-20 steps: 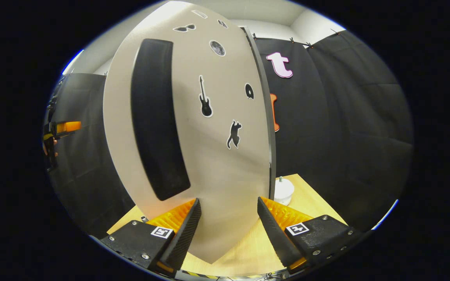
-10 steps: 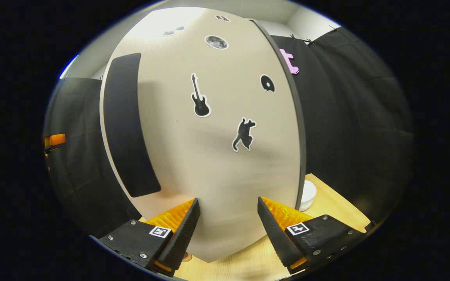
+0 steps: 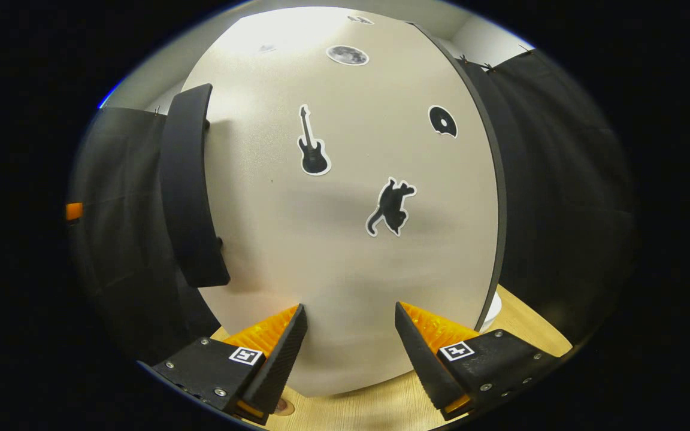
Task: Open the cabinet door with the right hand, grasp the bottle in the cabinet with the left hand and place it on the coaster, then close the cabinet door with the right hand.
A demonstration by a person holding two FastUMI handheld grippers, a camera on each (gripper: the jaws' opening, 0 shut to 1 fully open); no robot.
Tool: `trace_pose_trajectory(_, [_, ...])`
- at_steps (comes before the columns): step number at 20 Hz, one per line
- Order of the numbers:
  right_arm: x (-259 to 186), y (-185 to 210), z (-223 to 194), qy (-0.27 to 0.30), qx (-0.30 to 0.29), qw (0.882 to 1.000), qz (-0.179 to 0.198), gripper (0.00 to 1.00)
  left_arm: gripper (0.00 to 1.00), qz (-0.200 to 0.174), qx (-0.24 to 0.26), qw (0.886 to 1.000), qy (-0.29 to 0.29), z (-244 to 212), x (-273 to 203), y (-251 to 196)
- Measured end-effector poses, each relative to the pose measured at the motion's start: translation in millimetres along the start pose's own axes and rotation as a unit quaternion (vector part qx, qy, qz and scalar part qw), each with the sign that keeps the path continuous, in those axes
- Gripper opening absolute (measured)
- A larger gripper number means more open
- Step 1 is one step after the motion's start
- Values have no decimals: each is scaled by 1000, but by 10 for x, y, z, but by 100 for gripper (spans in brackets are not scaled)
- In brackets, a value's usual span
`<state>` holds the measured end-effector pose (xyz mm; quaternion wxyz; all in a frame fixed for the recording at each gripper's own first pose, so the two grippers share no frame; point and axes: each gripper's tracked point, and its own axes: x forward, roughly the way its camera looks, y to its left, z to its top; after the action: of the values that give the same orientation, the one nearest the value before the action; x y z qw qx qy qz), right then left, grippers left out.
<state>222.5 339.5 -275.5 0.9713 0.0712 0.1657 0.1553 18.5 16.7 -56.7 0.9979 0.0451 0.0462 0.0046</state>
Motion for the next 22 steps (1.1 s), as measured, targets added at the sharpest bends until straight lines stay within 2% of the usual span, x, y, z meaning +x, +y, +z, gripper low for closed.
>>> trace_pose_trajectory(22, [137, 78, 4, -4, -28, 999, -32, 92, 99, 43, 4, 999, 2, -90, 101, 511])
